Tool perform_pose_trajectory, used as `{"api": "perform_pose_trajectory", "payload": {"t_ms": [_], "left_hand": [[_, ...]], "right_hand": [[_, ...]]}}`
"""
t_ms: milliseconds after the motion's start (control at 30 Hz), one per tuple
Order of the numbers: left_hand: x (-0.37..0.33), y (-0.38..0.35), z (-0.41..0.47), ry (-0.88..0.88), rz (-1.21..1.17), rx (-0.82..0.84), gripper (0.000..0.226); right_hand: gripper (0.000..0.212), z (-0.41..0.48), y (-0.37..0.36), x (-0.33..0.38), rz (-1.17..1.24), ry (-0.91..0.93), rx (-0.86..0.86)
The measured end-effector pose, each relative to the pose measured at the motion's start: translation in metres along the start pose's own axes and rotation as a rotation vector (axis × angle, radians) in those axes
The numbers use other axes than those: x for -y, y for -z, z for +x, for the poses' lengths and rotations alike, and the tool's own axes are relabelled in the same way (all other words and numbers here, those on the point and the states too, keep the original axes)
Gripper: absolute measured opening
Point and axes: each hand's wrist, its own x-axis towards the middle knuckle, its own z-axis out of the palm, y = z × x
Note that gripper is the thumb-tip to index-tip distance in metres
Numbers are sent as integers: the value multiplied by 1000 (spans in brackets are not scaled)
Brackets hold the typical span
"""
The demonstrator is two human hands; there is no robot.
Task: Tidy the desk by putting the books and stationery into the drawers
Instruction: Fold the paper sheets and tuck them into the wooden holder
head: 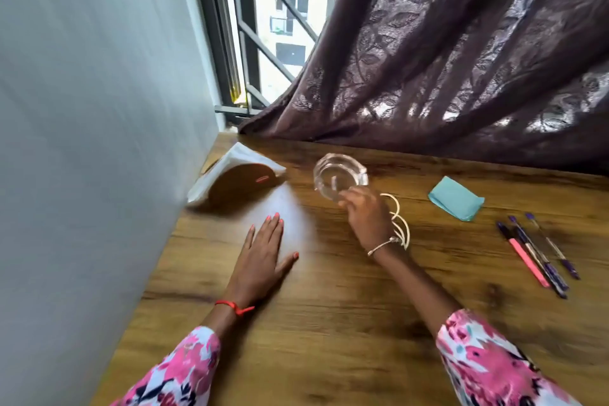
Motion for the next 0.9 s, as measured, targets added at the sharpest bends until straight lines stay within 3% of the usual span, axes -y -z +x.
{"api": "perform_pose_trajectory", "payload": {"t_ms": [133, 167, 267, 400, 467, 567, 900], "left_hand": [[24, 8, -43, 189, 15, -19, 102], [28, 11, -51, 230, 4, -33, 106], [39, 16, -75, 327, 20, -107, 114], [46, 18, -93, 372, 28, -122, 119], [47, 18, -96, 378, 37, -128, 119], [46, 19, -96, 378, 46, -127, 120], [45, 20, -93, 344, -33, -177, 106]], "right_hand": [[14, -25, -30, 50, -13, 240, 123], [10, -29, -37, 58, -41, 273, 173], [23, -44, -57, 79, -86, 344, 278], [20, -56, -67, 99, -138, 406, 305], [9, -61, -68, 106, -177, 421, 331], [24, -66, -71, 110, -224, 399, 317], [23, -70, -57, 111, -115, 347, 341]]}}
